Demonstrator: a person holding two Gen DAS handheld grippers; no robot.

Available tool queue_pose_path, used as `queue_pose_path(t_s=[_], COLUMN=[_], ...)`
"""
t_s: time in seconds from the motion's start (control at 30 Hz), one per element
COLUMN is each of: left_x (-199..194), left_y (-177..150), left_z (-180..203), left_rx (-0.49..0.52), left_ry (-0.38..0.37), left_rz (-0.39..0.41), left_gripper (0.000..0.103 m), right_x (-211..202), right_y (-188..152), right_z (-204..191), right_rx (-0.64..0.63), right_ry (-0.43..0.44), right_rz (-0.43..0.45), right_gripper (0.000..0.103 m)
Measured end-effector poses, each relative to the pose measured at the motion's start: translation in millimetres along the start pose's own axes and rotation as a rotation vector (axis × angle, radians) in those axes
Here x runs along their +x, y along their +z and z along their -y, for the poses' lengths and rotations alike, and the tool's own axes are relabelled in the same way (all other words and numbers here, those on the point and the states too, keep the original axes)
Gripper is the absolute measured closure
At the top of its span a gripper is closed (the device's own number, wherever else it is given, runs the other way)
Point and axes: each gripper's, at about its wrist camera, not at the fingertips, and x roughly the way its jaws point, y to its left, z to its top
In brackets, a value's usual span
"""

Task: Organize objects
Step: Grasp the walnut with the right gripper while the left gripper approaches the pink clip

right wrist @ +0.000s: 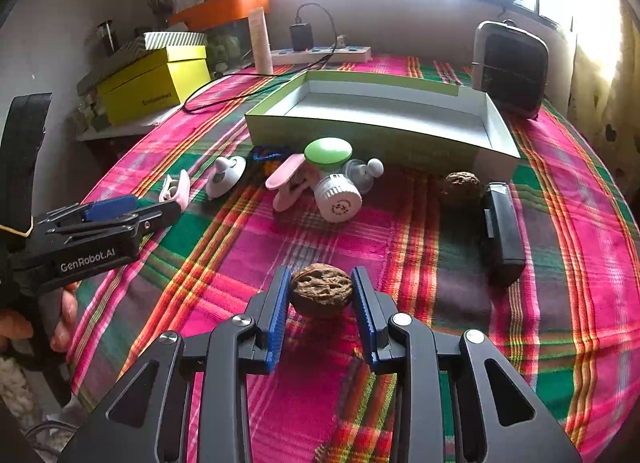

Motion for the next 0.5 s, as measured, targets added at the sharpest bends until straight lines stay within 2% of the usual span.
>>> queue_pose_path(t_s=[0.3,0.5], left_x=[9,14], left_y=[9,13], left_z=[2,6], left_rx=[-0.004,0.007], left_ry=[0.014,0.055], left_rz=[-0.023,-0.032], left_gripper=[0.032,0.034], right_x=[6,8], right_y=[5,7], right_z=[3,3], right_rx=[-0.002,0.001], right_ry=[0.005,0.008], right_rz=[-0.007,-0.008], right_gripper=[0.071,0.071])
